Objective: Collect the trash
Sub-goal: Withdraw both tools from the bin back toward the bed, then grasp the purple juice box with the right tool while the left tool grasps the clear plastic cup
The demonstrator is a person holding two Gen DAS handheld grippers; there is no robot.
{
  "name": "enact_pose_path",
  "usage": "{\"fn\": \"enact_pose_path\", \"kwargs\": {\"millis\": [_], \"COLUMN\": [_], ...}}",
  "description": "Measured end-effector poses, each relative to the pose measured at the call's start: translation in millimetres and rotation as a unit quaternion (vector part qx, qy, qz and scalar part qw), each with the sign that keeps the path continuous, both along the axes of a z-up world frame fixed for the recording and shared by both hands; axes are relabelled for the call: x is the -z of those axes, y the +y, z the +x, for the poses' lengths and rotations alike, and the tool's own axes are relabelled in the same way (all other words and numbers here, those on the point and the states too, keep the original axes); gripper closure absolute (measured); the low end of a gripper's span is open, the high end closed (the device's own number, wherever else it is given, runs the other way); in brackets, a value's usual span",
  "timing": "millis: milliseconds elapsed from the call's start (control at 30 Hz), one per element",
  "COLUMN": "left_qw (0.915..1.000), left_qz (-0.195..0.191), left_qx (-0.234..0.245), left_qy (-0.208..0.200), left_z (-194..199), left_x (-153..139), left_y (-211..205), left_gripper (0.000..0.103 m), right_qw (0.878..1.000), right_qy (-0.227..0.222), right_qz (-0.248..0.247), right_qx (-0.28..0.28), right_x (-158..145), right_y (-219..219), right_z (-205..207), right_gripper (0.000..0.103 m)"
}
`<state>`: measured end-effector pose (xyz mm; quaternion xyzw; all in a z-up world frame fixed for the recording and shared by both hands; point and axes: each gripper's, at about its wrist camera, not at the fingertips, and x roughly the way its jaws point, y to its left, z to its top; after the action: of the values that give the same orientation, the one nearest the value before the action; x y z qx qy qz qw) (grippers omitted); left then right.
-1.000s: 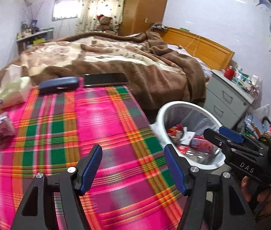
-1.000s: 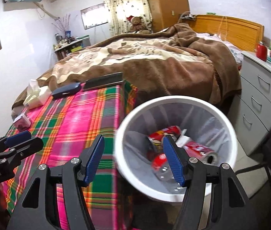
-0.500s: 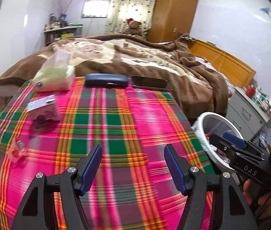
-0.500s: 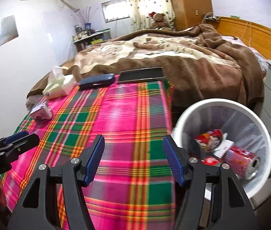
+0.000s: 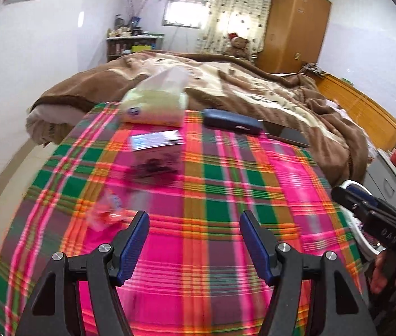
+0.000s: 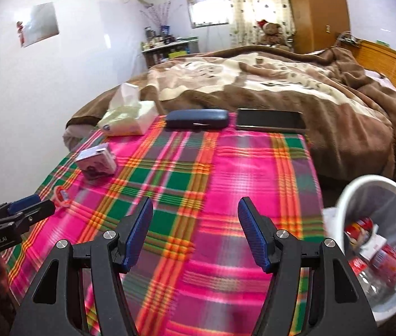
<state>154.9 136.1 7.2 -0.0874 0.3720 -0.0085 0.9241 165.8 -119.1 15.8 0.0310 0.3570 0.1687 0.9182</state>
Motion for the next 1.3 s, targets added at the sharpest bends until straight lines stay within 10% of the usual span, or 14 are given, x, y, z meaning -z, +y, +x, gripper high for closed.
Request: {"fn": "enact_pose_path", "kwargs": {"millis": [967, 1300], "left_qw": [0.9963, 0.9971], "left_qz": [0.037, 0.008], "left_qx": [0.022, 0.007], "left_qy": [0.074, 0.075], "left_z": [50.3, 55.3], "left_x": [57.7, 61.0], "left_y": [86.8, 100.7], "left_gripper": [0.034, 0.05], "right_qw": [0.991, 0.986], "right_qy": [0.012, 0.015], "right_qz": [-0.018, -0.018], "right_qx": [-0.134, -0.166], "right_x": [6.5, 6.4], "right_y": [138.9, 161.9], "right_z": [71.3, 81.6], "right_gripper": [0.038, 0.038]}}
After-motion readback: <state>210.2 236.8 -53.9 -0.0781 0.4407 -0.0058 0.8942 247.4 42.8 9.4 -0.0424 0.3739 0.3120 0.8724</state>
